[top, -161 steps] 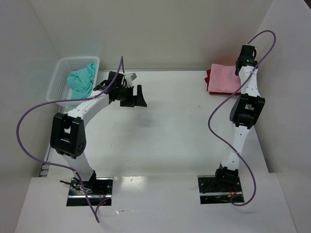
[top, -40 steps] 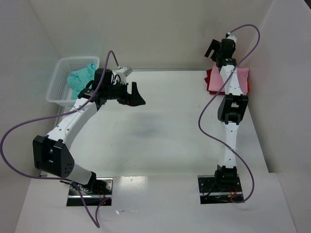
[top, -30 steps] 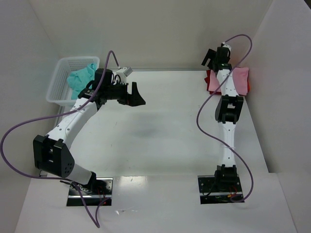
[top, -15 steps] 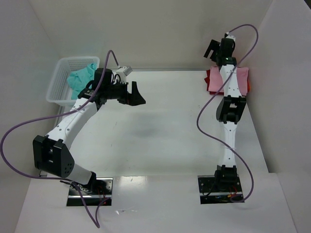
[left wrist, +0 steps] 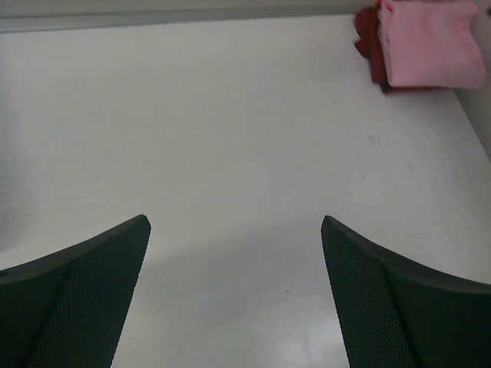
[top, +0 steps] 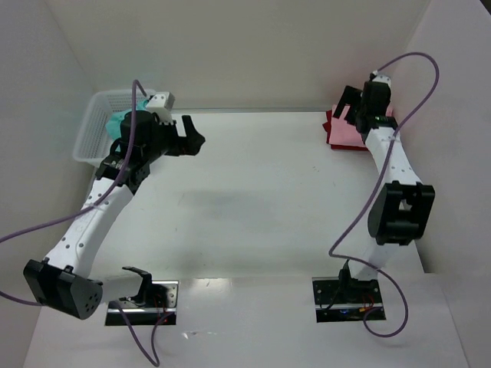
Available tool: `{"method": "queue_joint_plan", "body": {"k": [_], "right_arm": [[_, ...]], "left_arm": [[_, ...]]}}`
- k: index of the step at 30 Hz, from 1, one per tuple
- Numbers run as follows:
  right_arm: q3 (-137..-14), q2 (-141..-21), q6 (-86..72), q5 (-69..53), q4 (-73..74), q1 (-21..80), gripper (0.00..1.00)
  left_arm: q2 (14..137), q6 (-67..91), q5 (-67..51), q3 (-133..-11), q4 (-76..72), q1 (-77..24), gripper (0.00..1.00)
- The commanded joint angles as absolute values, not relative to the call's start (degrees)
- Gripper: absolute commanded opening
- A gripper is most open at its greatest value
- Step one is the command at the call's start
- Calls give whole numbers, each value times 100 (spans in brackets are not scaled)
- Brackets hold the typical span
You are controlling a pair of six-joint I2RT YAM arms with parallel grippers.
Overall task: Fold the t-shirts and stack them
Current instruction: Put the neatly folded tshirt into the corner of the board with the right arm
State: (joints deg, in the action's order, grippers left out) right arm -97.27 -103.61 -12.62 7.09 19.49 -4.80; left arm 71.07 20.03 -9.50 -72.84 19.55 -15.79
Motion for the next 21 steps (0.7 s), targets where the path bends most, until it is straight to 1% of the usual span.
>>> {"method": "queue_joint_plan", "body": {"k": [1, 3, 4, 7, 9, 10, 11, 12, 13, 15, 16, 17, 18, 19, 20, 21], "right_arm": [[-8241, -8898, -1380, 352, 1063, -448, 100], [-7850, -8387, -1520, 299, 1124, -448, 100], [-7553, -7950, -1521, 203, 1221, -448, 100], [-7139, -7272, -1792, -508, 1371, -326, 100], [-6971, -7085, -1977, -869, 1371, -72, 100], [-6813, -7084, -2038, -1114, 1371, 34, 100], [-6759, -7014, -2117, -1421, 1301, 96, 100], [-6698, -6953, -2475, -1972, 1301, 97, 100], [-6619, -6900, -2670, -2178, 1249, 97, 100], [-6549, -6698, -2769, -2443, 1187, 359, 100], [-6426, -6619, -2821, -2287, 1117, 491, 100], [-6364, -6540, -2717, -2155, 1116, 623, 71], [-6363, -6487, -2716, -1962, 1229, 807, 36], [-6363, -6486, -2794, -1586, 1352, 809, 8], [-6363, -6417, -2795, -1582, 1423, 861, 0], [-6302, -6346, -2743, -1582, 1424, 861, 0]], "left_arm": [[6873, 2021, 473, -7207, 1757, -1538, 100], [6820, 2021, 1034, -7260, 1862, -1538, 100], [6820, 2021, 1159, -7347, 1863, -1486, 100], [6890, 2074, 1634, -7680, 2310, -1328, 100], [6960, 1978, 1976, -7970, 2704, -1327, 100], [6961, 2065, 2439, -8033, 2846, -1327, 100], [6961, 2065, 2530, -8033, 2935, -1214, 100], [6900, 2065, 2470, -8033, 3014, -1135, 100], [6812, 2065, 2252, -7929, 3015, -1055, 100], [6698, 2170, 2058, -7674, 2884, -853, 100], [6645, 2171, 1909, -7525, 2761, -792, 100], [6592, 2171, 1516, -7393, 2647, -730, 100], [6592, 2171, 1338, -7191, 2419, -651, 98], [6592, 2223, 1118, -7129, 2339, -650, 91], [6592, 2137, 481, -7076, 2164, -572, 65], [6653, 2136, 309, -7014, 2075, -571, 46]]}}
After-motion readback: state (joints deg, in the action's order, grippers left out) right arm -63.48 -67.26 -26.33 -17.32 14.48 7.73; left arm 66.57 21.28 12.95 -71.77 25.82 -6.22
